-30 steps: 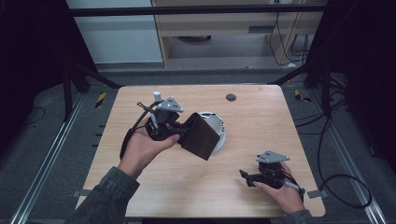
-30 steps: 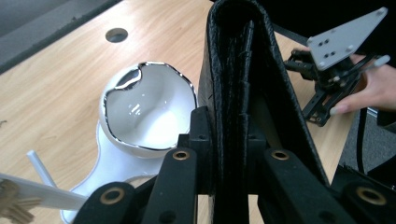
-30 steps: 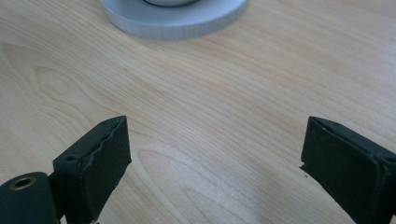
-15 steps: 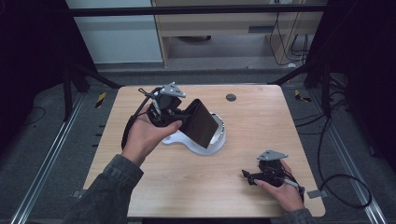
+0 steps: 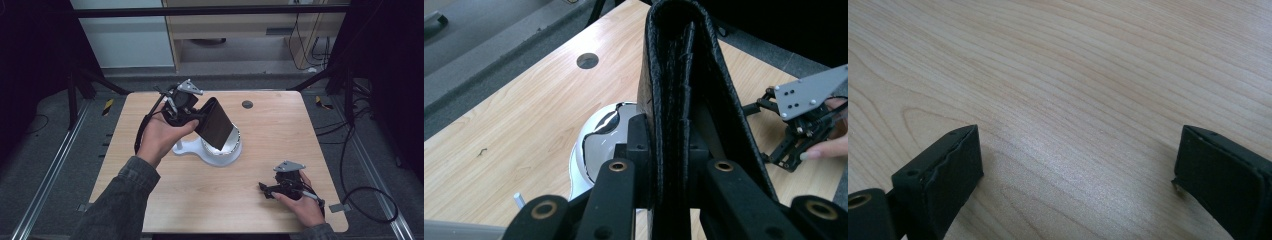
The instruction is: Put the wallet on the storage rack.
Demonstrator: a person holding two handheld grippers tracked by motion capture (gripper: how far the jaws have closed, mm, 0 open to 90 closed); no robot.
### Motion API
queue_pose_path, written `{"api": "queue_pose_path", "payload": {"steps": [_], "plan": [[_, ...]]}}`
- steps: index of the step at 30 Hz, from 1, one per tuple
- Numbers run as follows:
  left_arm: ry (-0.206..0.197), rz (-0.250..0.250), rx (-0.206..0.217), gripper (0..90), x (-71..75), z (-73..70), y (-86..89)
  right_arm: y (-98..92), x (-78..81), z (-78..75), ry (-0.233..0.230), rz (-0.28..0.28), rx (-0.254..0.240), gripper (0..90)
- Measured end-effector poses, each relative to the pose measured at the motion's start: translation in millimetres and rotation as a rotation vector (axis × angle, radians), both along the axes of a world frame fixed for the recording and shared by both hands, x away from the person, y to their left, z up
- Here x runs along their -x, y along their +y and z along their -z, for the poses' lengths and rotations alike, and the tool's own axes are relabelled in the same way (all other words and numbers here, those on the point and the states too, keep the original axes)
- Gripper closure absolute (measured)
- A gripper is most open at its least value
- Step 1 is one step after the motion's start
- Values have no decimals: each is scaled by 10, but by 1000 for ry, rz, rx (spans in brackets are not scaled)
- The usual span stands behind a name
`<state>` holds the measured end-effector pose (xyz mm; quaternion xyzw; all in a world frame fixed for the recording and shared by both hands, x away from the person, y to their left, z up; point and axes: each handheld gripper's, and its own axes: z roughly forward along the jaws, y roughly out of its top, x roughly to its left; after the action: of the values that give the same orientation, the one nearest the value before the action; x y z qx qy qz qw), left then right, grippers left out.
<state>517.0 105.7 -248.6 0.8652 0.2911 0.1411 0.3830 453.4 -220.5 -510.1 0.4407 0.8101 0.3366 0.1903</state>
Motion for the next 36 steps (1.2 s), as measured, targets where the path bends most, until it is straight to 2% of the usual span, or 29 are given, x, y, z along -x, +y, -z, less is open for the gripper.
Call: {"api": "queue_pose_path", "payload": {"steps": [6,23,28,29,30,31,32,34,36], "plan": [[-2,-2,-12,802,-30,27,-20,-4,8,23,-17,5,-12,36],[-12,-19,-23,802,-60,105,18,-2,5,24,-16,5,-14,33],[17,-26,-18,802,-151,278,15,-1,6,23,-15,6,-13,33],[17,-26,-18,801,-151,278,15,-1,6,23,-16,6,-13,33],[24,-30,-24,801,-182,360,-13,-1,6,23,-16,6,-13,33],[24,-30,-24,801,-182,360,-13,-1,6,24,-16,6,-14,33],[37,-31,-14,801,-230,468,-54,-1,5,24,-16,5,-14,33],[40,-30,-15,801,-241,488,-62,-1,6,24,-16,6,-13,33],[46,-33,-22,801,-291,601,-123,-1,6,24,-16,6,-13,33]]}}
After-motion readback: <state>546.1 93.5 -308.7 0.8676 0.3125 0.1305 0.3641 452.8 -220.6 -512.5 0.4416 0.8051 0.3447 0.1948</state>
